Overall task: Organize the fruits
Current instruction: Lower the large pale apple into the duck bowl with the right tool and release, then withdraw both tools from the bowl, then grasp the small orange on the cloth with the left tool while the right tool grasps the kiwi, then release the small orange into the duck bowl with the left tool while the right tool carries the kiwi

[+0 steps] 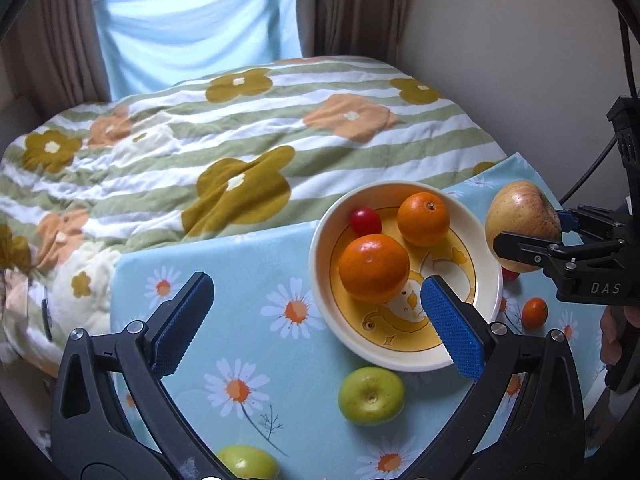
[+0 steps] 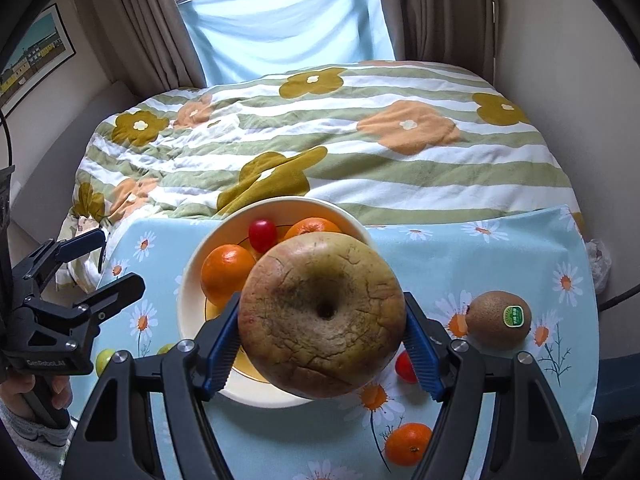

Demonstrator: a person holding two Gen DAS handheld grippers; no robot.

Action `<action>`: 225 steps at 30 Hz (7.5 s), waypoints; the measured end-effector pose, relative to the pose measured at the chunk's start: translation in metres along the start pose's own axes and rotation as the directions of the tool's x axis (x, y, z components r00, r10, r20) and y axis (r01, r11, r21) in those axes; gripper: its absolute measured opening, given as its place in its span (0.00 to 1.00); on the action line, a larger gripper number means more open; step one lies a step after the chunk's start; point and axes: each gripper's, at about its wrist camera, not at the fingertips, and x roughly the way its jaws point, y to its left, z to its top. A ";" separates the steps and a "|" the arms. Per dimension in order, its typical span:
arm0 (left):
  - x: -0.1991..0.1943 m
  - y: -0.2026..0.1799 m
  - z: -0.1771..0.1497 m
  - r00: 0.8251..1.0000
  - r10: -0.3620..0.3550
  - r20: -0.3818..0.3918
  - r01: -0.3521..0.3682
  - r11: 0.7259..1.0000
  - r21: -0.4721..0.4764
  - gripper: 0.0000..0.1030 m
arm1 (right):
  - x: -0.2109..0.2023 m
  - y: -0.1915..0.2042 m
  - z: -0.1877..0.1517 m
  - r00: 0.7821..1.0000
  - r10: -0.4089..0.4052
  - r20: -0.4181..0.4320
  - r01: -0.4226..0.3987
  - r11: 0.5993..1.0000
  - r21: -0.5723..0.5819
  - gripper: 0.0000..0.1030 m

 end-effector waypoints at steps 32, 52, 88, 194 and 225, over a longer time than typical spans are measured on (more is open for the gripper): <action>-0.027 0.010 -0.044 1.000 0.028 -0.010 -0.029 0.996 -0.088 1.00 | 0.023 0.029 -0.018 0.997 0.027 0.073 -0.018 0.993 -0.118 1.00; -0.093 -0.010 -0.020 0.995 -0.027 0.097 0.029 0.999 -0.018 1.00 | -0.095 0.012 -0.037 0.989 -0.100 0.107 0.107 0.992 -0.063 1.00; -0.032 -0.201 -0.089 0.992 0.008 -0.128 -0.033 0.980 -0.196 1.00 | -0.058 -0.144 -0.025 0.999 0.042 0.009 -0.038 0.961 -0.273 1.00; -0.050 -0.081 -0.025 1.000 -0.020 -0.012 0.020 1.000 -0.004 0.40 | -0.058 -0.006 -0.015 0.996 0.082 -0.019 -0.084 0.970 -0.227 0.47; 0.068 -0.059 -0.031 0.965 -0.173 -0.197 0.210 0.959 0.188 0.41 | -0.024 0.011 -0.033 0.999 -0.041 -0.021 0.041 0.999 0.021 0.47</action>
